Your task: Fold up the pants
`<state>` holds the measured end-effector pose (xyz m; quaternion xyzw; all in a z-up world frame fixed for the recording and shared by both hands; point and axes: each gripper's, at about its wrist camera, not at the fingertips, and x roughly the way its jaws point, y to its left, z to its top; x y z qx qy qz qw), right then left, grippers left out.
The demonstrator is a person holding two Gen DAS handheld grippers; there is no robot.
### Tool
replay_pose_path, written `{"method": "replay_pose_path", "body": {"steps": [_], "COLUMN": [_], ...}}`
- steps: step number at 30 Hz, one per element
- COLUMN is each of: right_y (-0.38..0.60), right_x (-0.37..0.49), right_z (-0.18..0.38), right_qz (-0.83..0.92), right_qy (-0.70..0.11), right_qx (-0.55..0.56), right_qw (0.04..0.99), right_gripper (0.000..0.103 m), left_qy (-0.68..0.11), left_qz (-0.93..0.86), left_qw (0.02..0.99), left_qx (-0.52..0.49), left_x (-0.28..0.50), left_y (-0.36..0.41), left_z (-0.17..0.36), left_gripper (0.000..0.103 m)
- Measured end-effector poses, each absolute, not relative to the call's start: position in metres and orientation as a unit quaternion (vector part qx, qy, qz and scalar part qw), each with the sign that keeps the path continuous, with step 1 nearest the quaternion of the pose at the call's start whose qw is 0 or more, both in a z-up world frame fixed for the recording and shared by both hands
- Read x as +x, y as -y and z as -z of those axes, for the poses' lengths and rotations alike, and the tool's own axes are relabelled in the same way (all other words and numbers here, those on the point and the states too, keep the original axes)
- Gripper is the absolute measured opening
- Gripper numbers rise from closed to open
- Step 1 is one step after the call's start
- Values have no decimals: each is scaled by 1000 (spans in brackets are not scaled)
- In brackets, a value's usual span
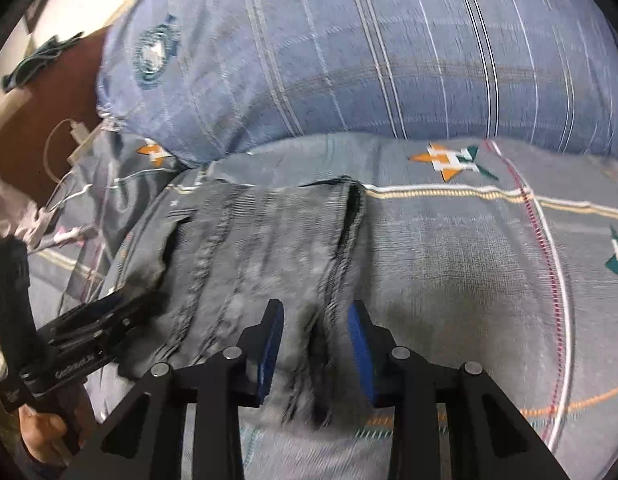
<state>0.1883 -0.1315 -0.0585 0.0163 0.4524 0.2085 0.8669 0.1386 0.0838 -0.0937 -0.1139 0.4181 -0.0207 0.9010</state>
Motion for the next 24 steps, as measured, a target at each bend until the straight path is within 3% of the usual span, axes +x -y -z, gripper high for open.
{"method": "replay_pose_path", "body": {"steps": [3, 5, 7, 9, 12, 16, 20, 24], "right_y": [122, 118, 124, 127, 131, 136, 126, 136], "right_x": [180, 186, 186, 186, 175, 172, 177, 169], "right_z": [72, 102, 106, 104, 83, 72, 112, 90], "right_qz": [-195, -184, -177, -176, -180, -182, -183, -184], "right_qy": [-459, -504, -491, -503, -480, -460, -505, -476], "right_qx": [-22, -31, -18, -15, -22, -7, -28, -10], "right_qw": [867, 843, 853, 846, 859, 869, 843, 860], "right_gripper": [58, 62, 73, 73, 73, 74, 78, 82], "left_qy": [-409, -407, -437, -464, -452, -404, -469, -441], "left_qz": [21, 8, -2, -7, -5, -16, -18, -7], "left_qw": [905, 907, 896, 883, 885, 912, 882, 897], "left_qx": [-113, -106, -79, -64, -110, -63, -35, -45], "left_x": [124, 117, 122, 128, 121, 109, 124, 114], "left_y": [-83, -80, -70, -66, -77, -69, -58, -65], "left_z": [84, 85, 104, 126, 107, 84, 128, 100], "left_gripper": [64, 78, 80, 82, 81, 84, 87, 86]}}
